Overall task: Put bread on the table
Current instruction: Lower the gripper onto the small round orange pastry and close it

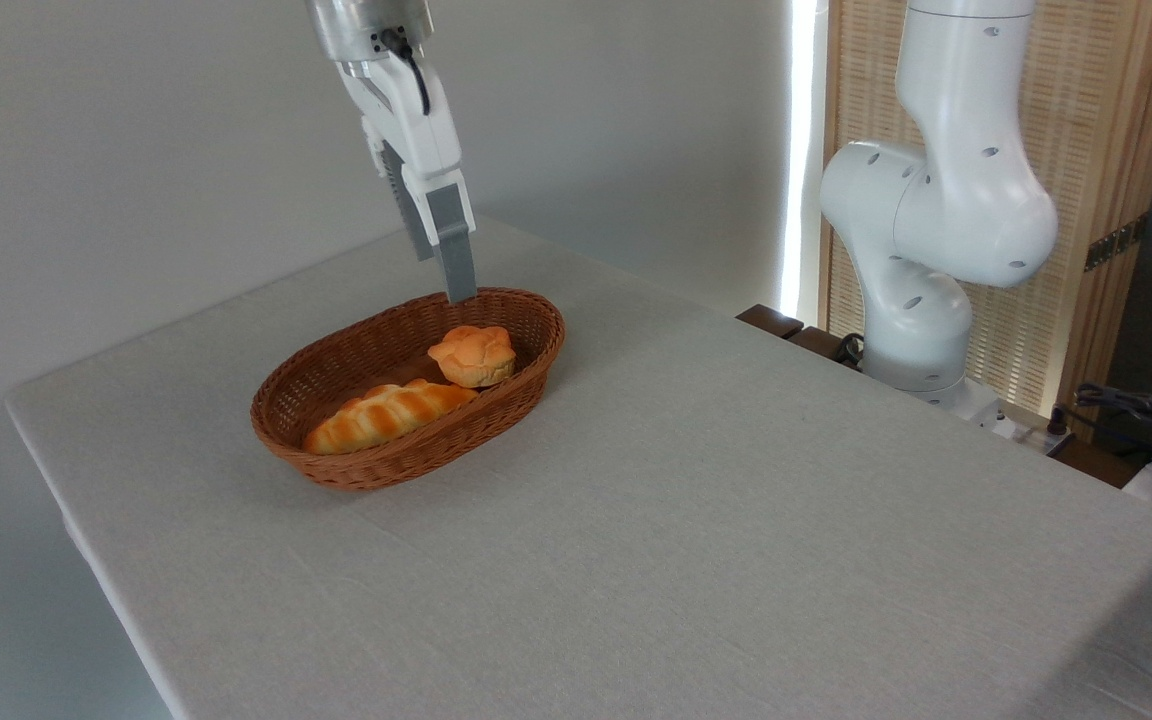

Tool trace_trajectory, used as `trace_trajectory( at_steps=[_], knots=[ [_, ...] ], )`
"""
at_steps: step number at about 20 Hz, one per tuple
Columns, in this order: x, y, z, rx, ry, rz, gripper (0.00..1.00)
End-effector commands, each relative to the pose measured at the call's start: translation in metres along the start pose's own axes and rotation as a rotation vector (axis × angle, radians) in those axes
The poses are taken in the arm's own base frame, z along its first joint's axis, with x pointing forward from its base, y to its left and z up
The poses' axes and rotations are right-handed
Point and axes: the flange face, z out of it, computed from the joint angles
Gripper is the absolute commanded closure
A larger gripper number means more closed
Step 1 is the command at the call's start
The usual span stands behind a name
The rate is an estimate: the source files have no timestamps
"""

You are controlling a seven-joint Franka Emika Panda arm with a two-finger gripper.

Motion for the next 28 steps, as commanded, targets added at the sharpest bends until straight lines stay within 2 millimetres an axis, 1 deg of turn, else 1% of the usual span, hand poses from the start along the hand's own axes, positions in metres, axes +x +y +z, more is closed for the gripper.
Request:
trace_trajectory(
  at_steps=[1,3,7,10,12,13,14,17,18,20,21,23,26,28],
  knots=[
    [0.027,0.036,0.039,-0.004,0.015,0.072,0.0],
    [0.038,0.05,0.06,-0.003,0.004,0.104,0.0],
    [0.045,0.064,0.094,-0.014,-0.023,0.143,0.0],
    [0.046,0.062,0.115,-0.004,-0.018,0.146,0.0],
    [0.051,0.067,0.134,0.018,-0.002,0.163,0.0],
    [0.05,0.067,0.143,0.022,0.001,0.163,0.0],
    [0.049,0.069,0.149,0.021,-0.006,0.166,0.0],
    [0.048,0.069,0.154,0.024,-0.02,0.172,0.01],
    [0.048,0.069,0.154,0.024,-0.02,0.173,0.08],
    [0.047,0.067,0.154,0.022,-0.02,0.17,0.38],
    [0.047,0.067,0.155,0.021,-0.021,0.172,0.49],
    [0.047,0.066,0.156,0.019,-0.023,0.17,0.5],
    [0.047,0.065,0.159,0.012,-0.027,0.17,0.61],
    [0.047,0.065,0.16,0.009,-0.028,0.171,0.65]
  ],
)
